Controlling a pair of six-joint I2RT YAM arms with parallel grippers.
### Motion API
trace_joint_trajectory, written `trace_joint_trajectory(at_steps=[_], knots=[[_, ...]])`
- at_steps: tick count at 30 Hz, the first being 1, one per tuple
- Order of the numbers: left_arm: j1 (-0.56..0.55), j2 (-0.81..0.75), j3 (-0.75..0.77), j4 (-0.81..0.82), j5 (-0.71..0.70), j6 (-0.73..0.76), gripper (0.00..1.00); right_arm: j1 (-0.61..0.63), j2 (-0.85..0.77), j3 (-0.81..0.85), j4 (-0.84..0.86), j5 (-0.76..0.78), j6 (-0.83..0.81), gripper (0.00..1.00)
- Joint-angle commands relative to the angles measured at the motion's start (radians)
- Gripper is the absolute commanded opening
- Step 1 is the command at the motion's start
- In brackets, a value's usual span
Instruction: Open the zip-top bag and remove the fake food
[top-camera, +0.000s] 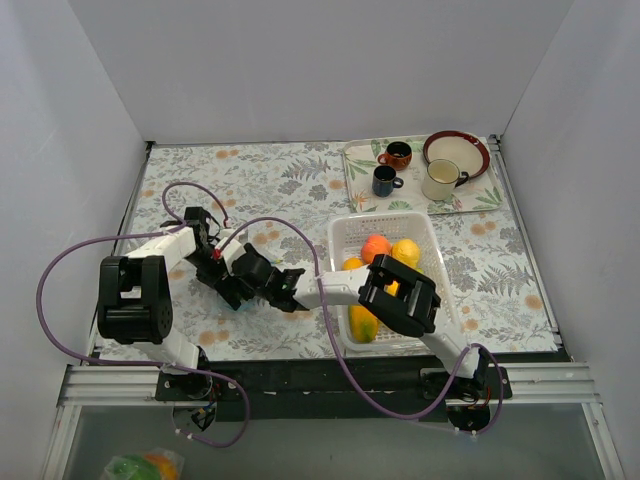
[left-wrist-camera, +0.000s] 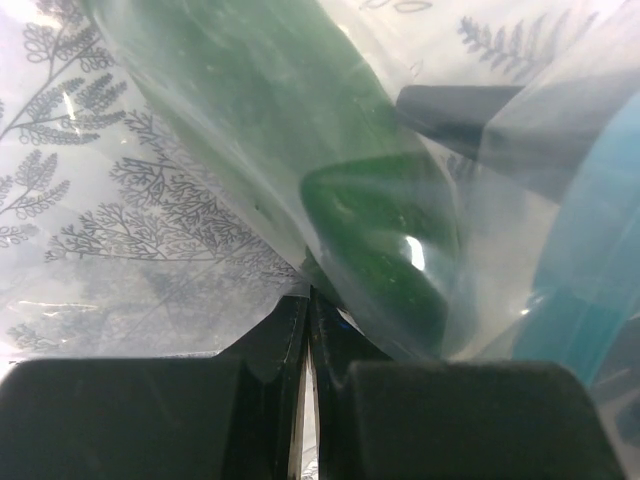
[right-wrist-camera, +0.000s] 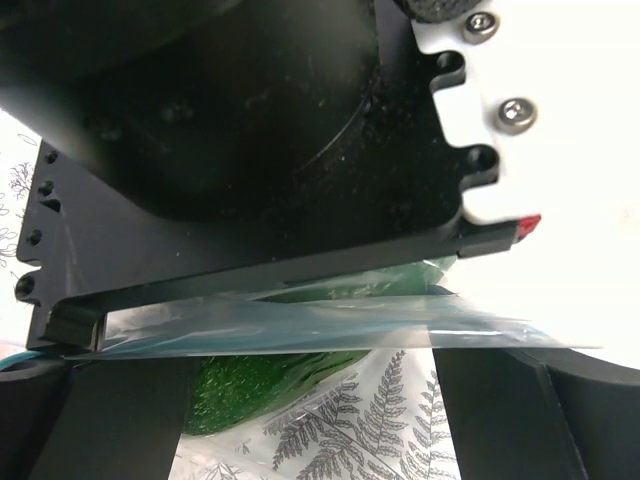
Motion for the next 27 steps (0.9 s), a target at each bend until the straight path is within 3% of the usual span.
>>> trace_joint_trajectory(at_steps=[1, 4, 8, 10, 17, 20, 27], knots=[[-0.012, -0.014, -0.017, -0.039, 0.049, 0.015, 0.00, 0.000, 0.015, 0.055, -0.044, 0.002, 0.008, 0.95], [-0.012, -0.016, -0.005, -0.045, 0.049, 0.017, 0.00, -0.012, 0.033, 0.116, -0.124, 0.028, 0.039, 0.93], [-0.012, -0.025, 0.001, -0.056, 0.044, 0.025, 0.00, -0.023, 0.131, 0.280, -0.377, 0.071, 0.073, 0.88], [-0.012, -0.028, -0.005, -0.040, 0.021, 0.028, 0.00, -0.025, 0.128, 0.282, -0.442, 0.107, 0.079, 0.85], [-0.011, -0.002, 0.000, 0.001, -0.049, 0.028, 0.00, -0.023, -0.077, -0.047, -0.354, 0.125, 0.115, 0.82], [-0.011, 0.009, 0.011, 0.012, -0.068, 0.025, 0.00, -0.025, -0.129, -0.112, -0.333, 0.133, 0.123, 0.79], [-0.011, 0.009, 0.015, 0.023, -0.105, 0.022, 0.00, -0.025, -0.252, -0.247, -0.216, 0.118, 0.106, 0.58]])
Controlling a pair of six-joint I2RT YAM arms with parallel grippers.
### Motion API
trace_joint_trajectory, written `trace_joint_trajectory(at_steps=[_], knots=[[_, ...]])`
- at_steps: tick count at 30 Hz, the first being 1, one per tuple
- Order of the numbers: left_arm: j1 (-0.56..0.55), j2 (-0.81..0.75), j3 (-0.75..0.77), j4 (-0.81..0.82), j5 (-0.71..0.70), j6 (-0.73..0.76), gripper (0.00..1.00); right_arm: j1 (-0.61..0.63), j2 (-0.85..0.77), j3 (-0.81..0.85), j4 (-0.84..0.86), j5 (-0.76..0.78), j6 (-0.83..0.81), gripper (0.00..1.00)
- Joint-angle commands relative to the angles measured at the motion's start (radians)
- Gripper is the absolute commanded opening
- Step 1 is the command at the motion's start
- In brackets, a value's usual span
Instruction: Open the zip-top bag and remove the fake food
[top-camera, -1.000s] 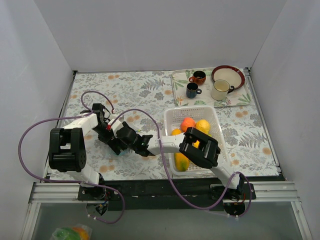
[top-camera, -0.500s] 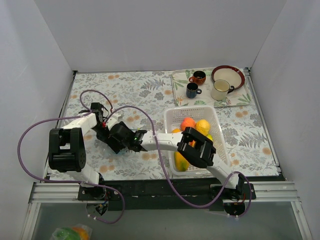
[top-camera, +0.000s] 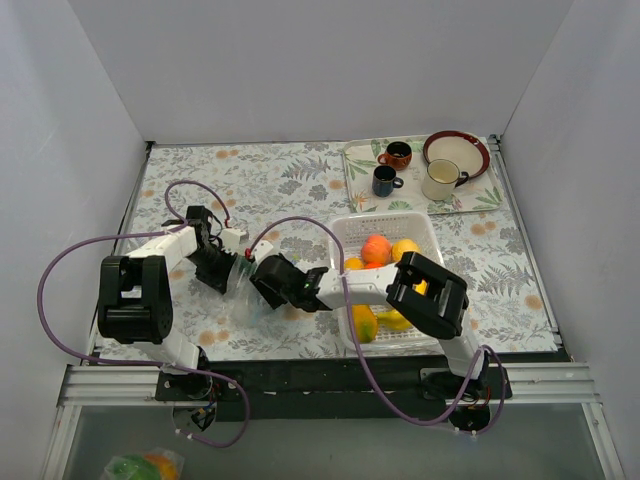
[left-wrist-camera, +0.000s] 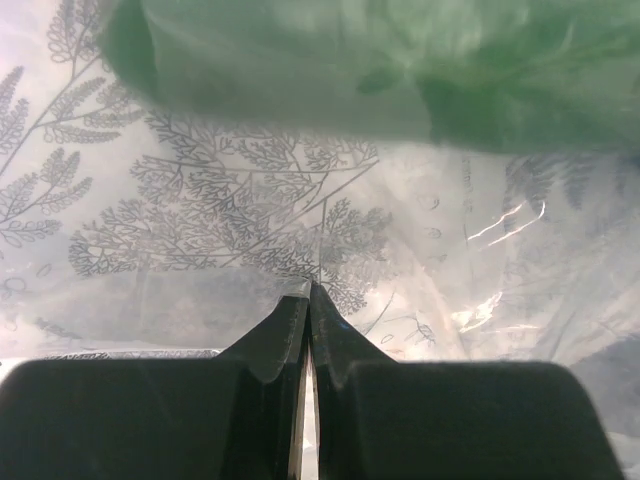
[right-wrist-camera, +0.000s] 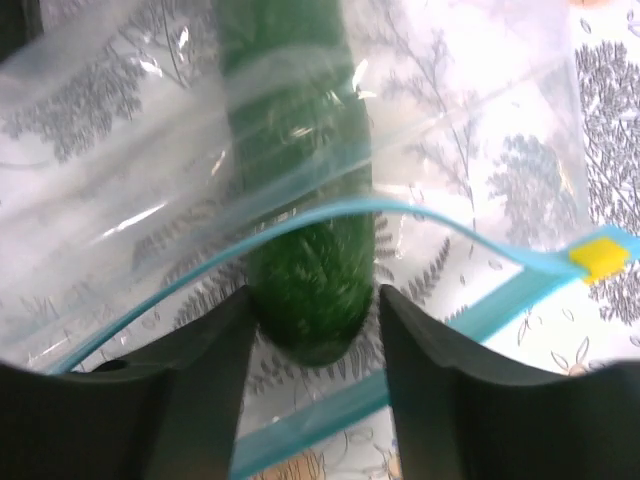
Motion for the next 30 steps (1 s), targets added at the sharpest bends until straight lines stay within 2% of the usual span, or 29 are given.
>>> trace_joint_trajectory(at_steps=[1, 6, 10, 14, 17, 18, 20, 21, 23, 27, 30], knots=[[-0.002, 0.006, 0.005, 0.023, -0.052, 0.004, 0.00, -0.001, -0.093, -0.082, 0.052, 0.012, -0.021, 0.54], [-0.002, 0.009, 0.005, 0.034, -0.064, -0.002, 0.00, -0.001, -0.178, -0.144, 0.122, 0.009, -0.050, 0.35], [-0.002, 0.009, 0.004, 0.036, -0.067, -0.005, 0.00, -0.001, -0.211, -0.175, 0.173, -0.022, -0.088, 0.33], [-0.002, -0.001, -0.007, 0.046, -0.092, -0.003, 0.00, 0.001, -0.216, -0.147, 0.144, -0.043, -0.111, 0.21], [-0.002, -0.003, -0.018, 0.069, -0.115, -0.002, 0.00, 0.002, -0.247, -0.100, 0.023, -0.011, -0.127, 0.20], [-0.002, 0.000, -0.018, 0.077, -0.121, -0.002, 0.00, 0.002, -0.268, -0.083, -0.099, 0.001, -0.127, 0.19], [-0.002, 0.009, -0.019, 0.083, -0.126, -0.005, 0.00, 0.002, -0.302, -0.052, -0.213, 0.041, -0.116, 0.17], [-0.002, 0.015, -0.021, 0.094, -0.132, -0.006, 0.00, 0.004, -0.354, -0.055, -0.312, 0.050, -0.110, 0.16], [-0.001, 0.028, -0.025, 0.109, -0.141, -0.014, 0.00, 0.004, -0.426, -0.081, -0.382, 0.076, -0.073, 0.15], [-0.001, 0.075, -0.030, 0.140, -0.152, -0.031, 0.00, 0.004, -0.668, -0.200, -0.505, 0.090, 0.004, 0.15], [-0.001, 0.089, -0.036, 0.163, -0.163, -0.046, 0.00, 0.005, -0.800, -0.237, -0.653, 0.122, 0.099, 0.15]])
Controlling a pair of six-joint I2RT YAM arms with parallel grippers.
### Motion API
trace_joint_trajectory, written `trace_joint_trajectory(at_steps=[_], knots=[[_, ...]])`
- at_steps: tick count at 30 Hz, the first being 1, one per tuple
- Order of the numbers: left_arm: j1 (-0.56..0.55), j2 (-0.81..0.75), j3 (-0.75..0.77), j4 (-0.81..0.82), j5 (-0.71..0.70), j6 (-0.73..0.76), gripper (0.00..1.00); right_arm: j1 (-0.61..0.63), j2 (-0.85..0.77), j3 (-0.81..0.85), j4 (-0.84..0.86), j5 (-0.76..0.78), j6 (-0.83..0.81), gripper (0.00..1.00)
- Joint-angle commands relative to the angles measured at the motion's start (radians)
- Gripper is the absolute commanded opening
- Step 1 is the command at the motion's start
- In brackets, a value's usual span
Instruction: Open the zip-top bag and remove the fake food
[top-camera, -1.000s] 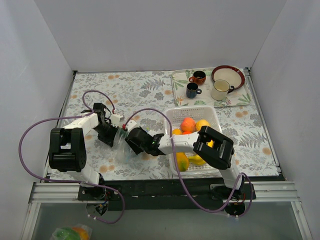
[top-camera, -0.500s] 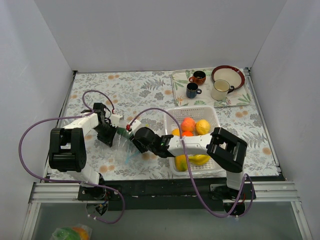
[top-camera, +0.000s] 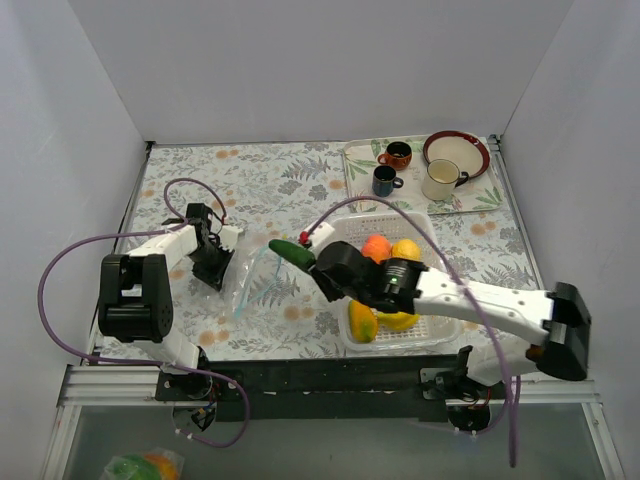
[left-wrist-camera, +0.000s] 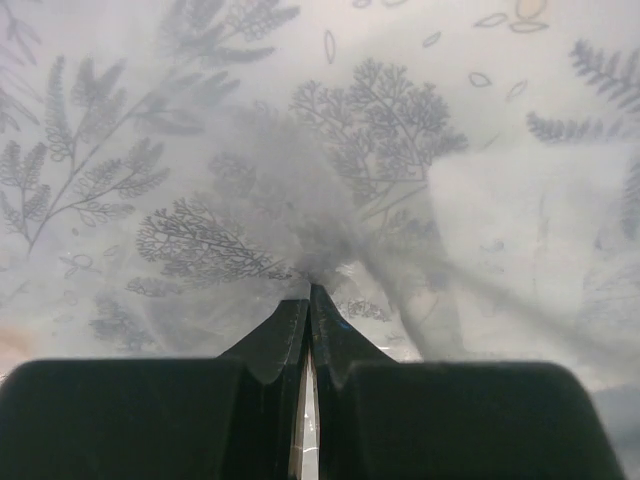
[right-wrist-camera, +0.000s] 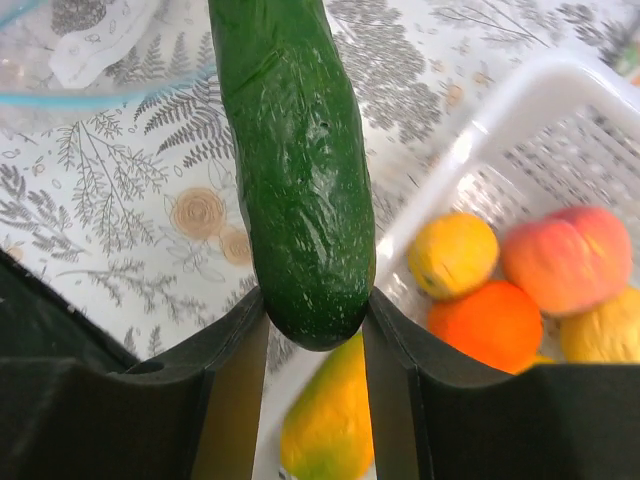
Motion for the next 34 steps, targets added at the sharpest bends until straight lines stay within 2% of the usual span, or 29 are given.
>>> trace_joint_trajectory(at_steps=[1, 5, 7, 9, 10, 11, 12, 13, 14, 15, 16, 17, 18, 28, 34], knots=[[0.000, 0.083, -0.044, 0.132, -0.082, -0.008, 0.00, 0.004, -0.193, -0.071, -0.262, 0.102, 0.161, 0.15], [0.003, 0.097, -0.015, 0.174, -0.107, -0.060, 0.00, 0.001, -0.331, -0.134, -0.420, 0.213, 0.298, 0.14], [0.005, 0.109, 0.051, 0.171, -0.090, -0.113, 0.00, -0.004, -0.397, -0.168, -0.435, 0.276, 0.362, 0.15], [0.005, 0.108, 0.112, 0.137, -0.012, -0.144, 0.00, -0.010, -0.435, -0.214, -0.430, 0.305, 0.405, 0.21], [0.005, 0.106, 0.175, 0.123, 0.026, -0.178, 0.00, -0.011, -0.445, -0.228, -0.421, 0.322, 0.412, 0.28], [0.005, 0.097, 0.203, 0.099, 0.083, -0.189, 0.00, -0.011, -0.451, -0.249, -0.415, 0.330, 0.415, 0.50], [0.005, 0.093, 0.228, 0.091, 0.109, -0.205, 0.03, -0.013, -0.457, -0.256, -0.415, 0.337, 0.422, 0.63], [0.005, 0.084, 0.275, 0.083, 0.129, -0.224, 0.12, -0.013, -0.459, -0.259, -0.418, 0.360, 0.447, 0.76], [0.005, 0.068, 0.292, 0.073, 0.145, -0.233, 0.23, -0.011, -0.460, -0.260, -0.425, 0.376, 0.456, 0.94], [0.005, 0.058, 0.312, 0.068, 0.169, -0.241, 0.45, -0.013, -0.465, -0.257, -0.430, 0.383, 0.462, 0.98], [0.005, 0.048, 0.335, 0.062, 0.180, -0.251, 0.56, -0.011, -0.466, -0.253, -0.436, 0.409, 0.470, 0.99], [0.005, 0.039, 0.343, 0.060, 0.189, -0.255, 0.73, -0.013, -0.471, -0.247, -0.445, 0.423, 0.481, 0.99], [0.005, 0.015, 0.347, 0.060, 0.198, -0.262, 0.97, -0.013, -0.475, -0.231, -0.456, 0.432, 0.482, 0.99], [0.005, -0.102, 0.271, 0.148, 0.231, -0.330, 0.98, -0.011, -0.434, -0.096, -0.487, 0.537, 0.410, 0.99], [0.005, -0.098, 0.243, 0.206, 0.295, -0.385, 0.98, -0.011, -0.419, -0.049, -0.491, 0.538, 0.378, 0.99]])
